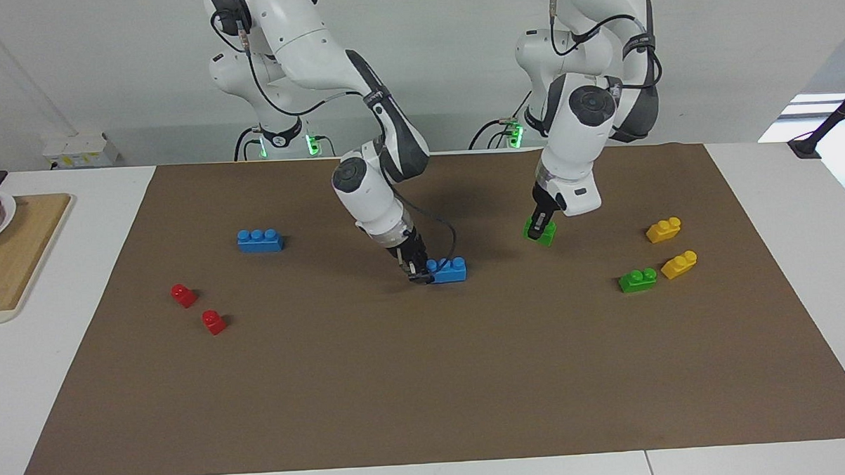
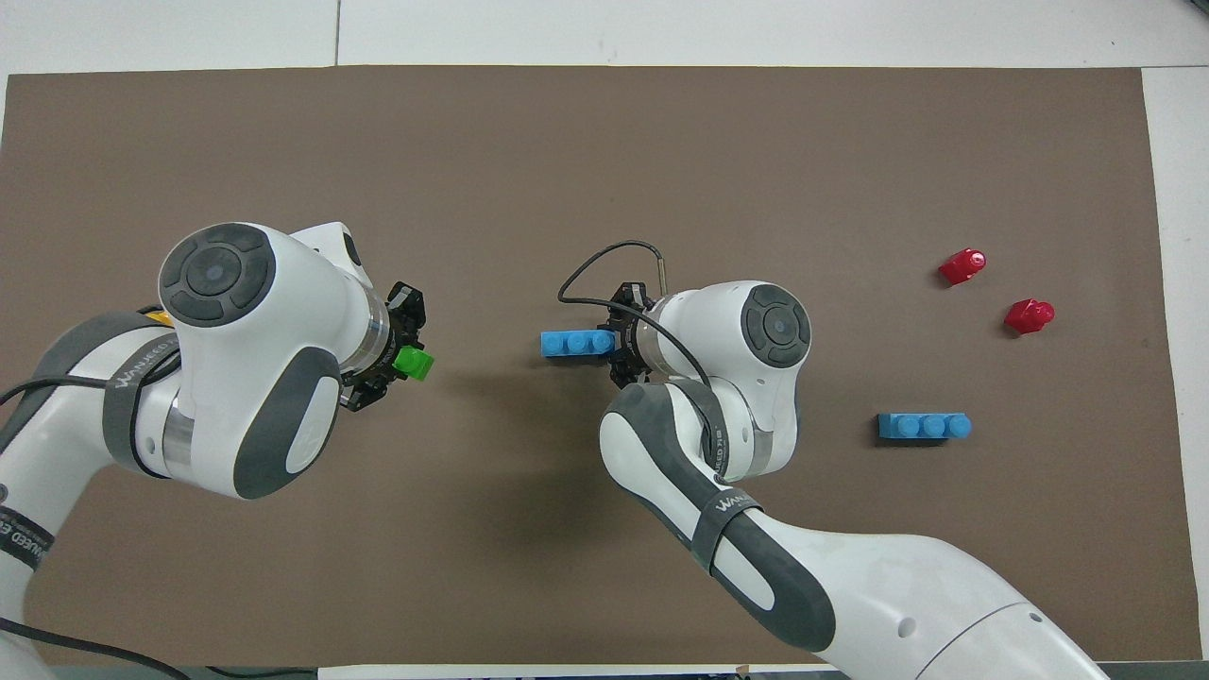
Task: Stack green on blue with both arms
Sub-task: 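Carry the green brick with the left gripper toward the held blue brick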
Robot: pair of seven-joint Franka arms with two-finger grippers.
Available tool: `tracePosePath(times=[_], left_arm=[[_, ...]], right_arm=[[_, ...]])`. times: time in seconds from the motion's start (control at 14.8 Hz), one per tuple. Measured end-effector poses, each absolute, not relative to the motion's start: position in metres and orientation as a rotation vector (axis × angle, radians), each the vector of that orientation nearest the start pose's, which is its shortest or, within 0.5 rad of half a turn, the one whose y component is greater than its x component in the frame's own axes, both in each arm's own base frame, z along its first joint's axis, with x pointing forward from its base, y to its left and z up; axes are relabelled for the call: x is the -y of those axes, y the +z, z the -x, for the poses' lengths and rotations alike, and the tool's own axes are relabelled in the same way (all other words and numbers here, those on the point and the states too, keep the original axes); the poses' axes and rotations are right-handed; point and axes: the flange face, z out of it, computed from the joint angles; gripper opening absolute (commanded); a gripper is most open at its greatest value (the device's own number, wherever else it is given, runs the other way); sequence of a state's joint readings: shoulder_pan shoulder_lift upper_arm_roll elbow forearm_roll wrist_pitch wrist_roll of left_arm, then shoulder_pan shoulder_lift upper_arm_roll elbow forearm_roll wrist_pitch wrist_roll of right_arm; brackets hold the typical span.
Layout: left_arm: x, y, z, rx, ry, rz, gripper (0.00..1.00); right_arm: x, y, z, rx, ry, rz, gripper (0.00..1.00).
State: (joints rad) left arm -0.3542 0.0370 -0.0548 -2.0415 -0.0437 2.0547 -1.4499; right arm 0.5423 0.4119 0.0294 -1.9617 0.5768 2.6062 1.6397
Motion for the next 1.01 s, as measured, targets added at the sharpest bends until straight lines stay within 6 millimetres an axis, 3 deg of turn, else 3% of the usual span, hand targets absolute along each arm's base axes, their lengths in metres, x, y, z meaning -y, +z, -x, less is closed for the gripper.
tracePosePath(times=[0.61,1.01], left_arm=[[0.292,0.434,-0.505,2.377,0.005,2.277,0.00],[0.327,0.422,-0.510,2.527,0.028,2.157,0.00]], right_arm=[[-0.334,0.284,-0.542,-1.924,0.310,1.987,0.00],[-0.333,0.284,-0.542,-1.924,0.310,1.987,0.00]])
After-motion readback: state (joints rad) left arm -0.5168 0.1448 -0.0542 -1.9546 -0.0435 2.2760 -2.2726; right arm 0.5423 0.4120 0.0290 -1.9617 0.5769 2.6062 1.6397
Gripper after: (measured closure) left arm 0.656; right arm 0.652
